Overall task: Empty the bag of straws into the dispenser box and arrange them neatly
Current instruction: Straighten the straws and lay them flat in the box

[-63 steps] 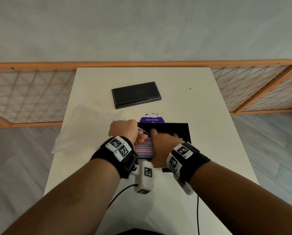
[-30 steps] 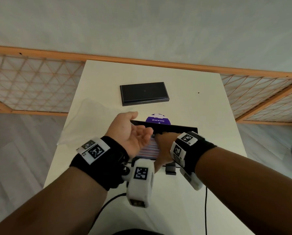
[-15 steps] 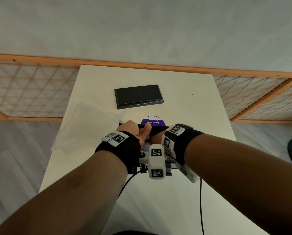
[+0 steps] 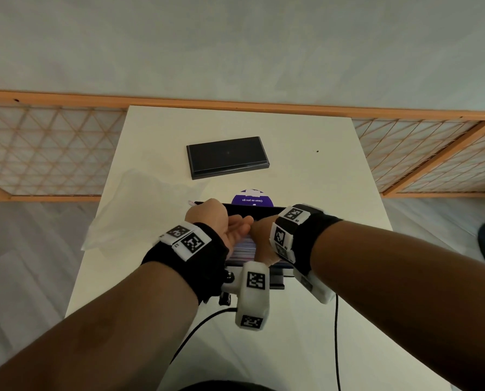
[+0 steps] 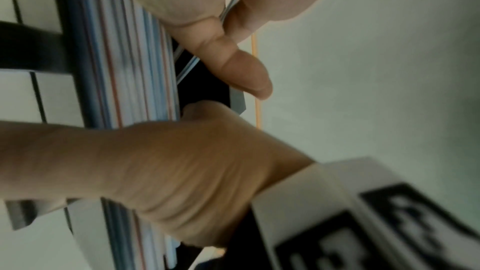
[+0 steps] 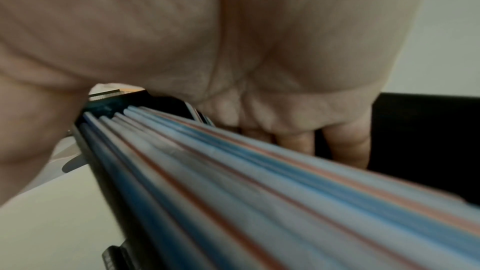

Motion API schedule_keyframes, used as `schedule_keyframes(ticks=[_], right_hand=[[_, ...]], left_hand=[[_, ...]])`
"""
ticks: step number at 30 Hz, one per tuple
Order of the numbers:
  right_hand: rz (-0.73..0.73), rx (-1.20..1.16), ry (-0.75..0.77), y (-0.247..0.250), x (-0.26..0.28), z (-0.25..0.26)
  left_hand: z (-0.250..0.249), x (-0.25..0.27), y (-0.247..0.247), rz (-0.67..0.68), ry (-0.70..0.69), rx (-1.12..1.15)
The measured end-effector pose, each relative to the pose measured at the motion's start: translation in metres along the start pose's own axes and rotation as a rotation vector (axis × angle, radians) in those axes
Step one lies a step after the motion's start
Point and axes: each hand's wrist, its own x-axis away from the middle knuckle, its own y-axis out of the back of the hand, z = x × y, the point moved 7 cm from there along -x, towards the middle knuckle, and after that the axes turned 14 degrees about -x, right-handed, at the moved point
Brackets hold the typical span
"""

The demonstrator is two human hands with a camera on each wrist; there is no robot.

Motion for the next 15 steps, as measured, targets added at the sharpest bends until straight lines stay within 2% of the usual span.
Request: schedule_keyframes(ticks=[3, 8, 10, 15], right_hand=[[-0.074, 0.071, 0.034, 0.003, 0.001, 0.001], [-0.106, -0.015, 0.067, 0.003, 0.002, 0.001], [-0.111, -0.065, 0.055, 0.002, -0.001, 0.001], [-0.126, -0.118, 0.032, 0.002, -0.005, -0.005]], left_hand=[[-0.005, -0.004, 0.016, -0.038, -0.127, -0.059], [-0.03, 0.004, 0.053, -0.178, -0.359, -0.188], [-0.037, 0.005, 0.065, -0.227, -0.408, -0.248], [-0.039, 0.002, 0.074, -0.247, -0.435, -0.39]])
